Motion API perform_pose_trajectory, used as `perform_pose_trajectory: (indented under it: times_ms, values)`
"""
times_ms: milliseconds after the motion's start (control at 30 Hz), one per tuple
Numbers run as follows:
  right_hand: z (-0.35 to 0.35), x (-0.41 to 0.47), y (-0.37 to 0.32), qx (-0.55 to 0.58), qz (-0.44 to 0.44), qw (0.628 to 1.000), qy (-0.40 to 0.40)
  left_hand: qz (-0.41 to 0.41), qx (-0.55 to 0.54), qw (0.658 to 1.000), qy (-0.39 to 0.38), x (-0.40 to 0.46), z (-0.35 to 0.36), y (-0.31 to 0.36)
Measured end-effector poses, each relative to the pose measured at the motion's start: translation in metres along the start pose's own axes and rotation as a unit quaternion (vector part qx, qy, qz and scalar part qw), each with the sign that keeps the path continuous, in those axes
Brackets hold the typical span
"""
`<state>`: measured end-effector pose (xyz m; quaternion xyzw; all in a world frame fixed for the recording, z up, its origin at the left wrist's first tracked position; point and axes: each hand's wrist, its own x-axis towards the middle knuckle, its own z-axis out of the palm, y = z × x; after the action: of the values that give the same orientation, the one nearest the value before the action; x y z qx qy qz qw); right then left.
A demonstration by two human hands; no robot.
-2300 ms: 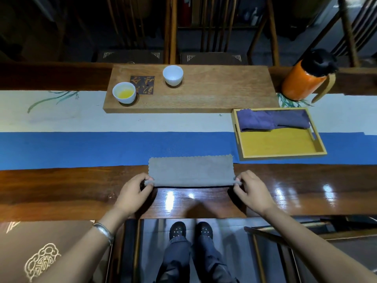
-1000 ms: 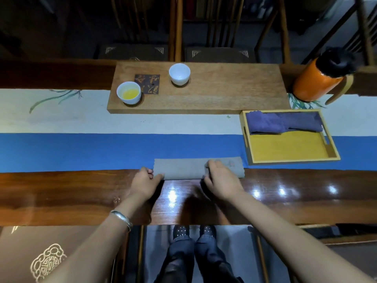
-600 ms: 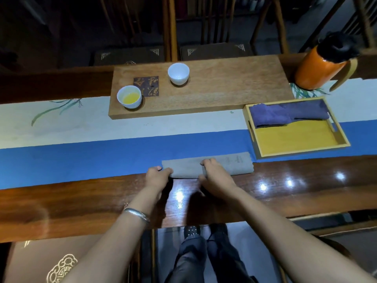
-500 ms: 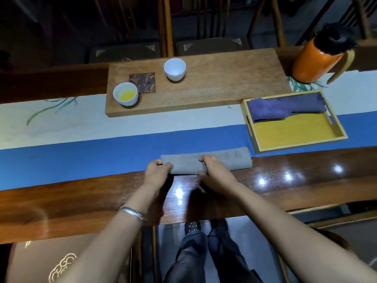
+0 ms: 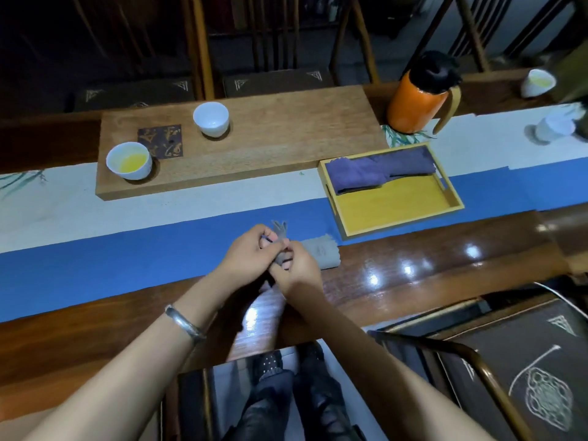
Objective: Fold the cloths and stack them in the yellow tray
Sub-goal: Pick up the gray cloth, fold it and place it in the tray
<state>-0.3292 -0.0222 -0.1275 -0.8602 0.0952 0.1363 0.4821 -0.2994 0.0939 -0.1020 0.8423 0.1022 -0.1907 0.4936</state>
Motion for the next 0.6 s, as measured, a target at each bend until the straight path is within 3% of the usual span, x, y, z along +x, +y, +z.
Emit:
perform_pose_trajectory:
  times_ms: [200, 300, 433, 500, 600]
  values:
    - [-0.037, 0.014, 0.032, 0.1, 0.075, 0.99, 0.06, -0.03, 0.024, 0.999, 0.015, 0.016, 0.015, -0.007]
    - [-0.049, 0.019, 0.052, 0.198, 0.142, 0.967, 0.071, -0.074, 0.09, 0.993, 0.024, 0.022, 0.02, -0.026]
    - [-0.048, 0.023, 0.072, 0.299, 0.25, 0.92, 0.048, -0.141, 0.115, 0.983, -0.032, 0.025, 0.033, -0.039]
    - [-0.045, 0.026, 0.08, 0.296, 0.258, 0.918, 0.06, -0.171, 0.062, 0.983, -0.039, 0.025, 0.041, -0.041]
    - [-0.044, 0.029, 0.084, 0.202, 0.234, 0.948, 0.081, -0.177, 0.037, 0.983, -0.014, 0.028, 0.051, -0.038]
